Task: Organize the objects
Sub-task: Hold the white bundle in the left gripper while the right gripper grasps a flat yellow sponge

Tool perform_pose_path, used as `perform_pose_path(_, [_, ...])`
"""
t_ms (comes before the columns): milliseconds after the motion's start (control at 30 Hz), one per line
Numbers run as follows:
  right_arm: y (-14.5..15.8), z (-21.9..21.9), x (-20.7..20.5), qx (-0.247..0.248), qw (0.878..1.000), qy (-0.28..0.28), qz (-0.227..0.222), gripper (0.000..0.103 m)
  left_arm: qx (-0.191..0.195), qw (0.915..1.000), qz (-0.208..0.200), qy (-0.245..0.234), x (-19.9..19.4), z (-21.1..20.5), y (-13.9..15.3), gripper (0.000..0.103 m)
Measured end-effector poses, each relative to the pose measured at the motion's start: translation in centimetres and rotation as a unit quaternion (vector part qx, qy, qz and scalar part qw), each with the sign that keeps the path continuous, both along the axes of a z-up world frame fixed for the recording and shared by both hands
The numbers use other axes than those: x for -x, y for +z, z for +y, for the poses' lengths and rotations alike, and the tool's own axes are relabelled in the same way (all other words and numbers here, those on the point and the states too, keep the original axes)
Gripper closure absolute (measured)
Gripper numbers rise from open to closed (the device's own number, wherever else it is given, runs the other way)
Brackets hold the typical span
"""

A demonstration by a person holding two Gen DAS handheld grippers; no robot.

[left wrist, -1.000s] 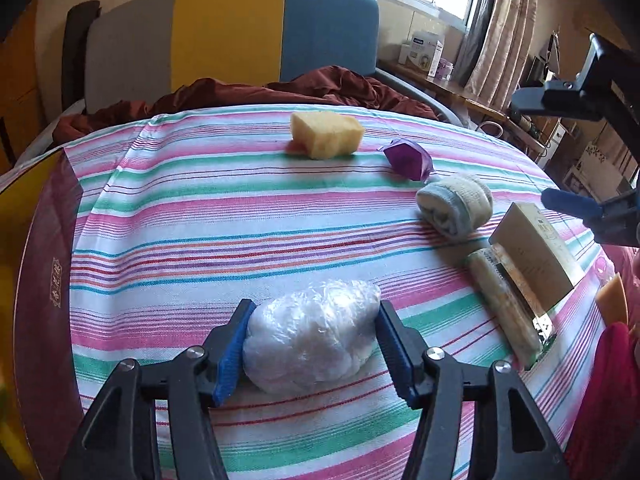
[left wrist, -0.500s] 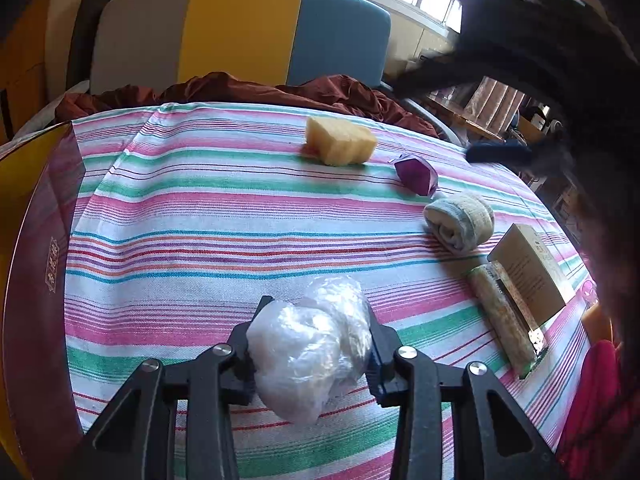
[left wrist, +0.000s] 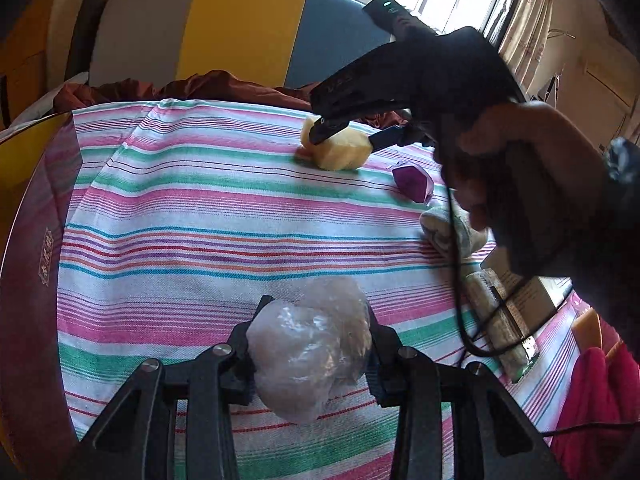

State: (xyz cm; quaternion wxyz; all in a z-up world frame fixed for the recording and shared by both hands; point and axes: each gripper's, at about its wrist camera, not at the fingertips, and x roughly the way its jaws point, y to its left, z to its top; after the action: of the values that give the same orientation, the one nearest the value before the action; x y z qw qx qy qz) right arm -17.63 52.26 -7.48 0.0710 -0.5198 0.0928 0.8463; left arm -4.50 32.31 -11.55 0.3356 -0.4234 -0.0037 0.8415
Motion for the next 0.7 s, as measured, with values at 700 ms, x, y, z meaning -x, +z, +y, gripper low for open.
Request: perform_pose_path(700, [-2.2,-1.5,-13.2,0.089,0.995,-0.035,-0.009,0.042,0.008,1.0,-0.001,-0.003,0.3,-0.2,0.1,0.068])
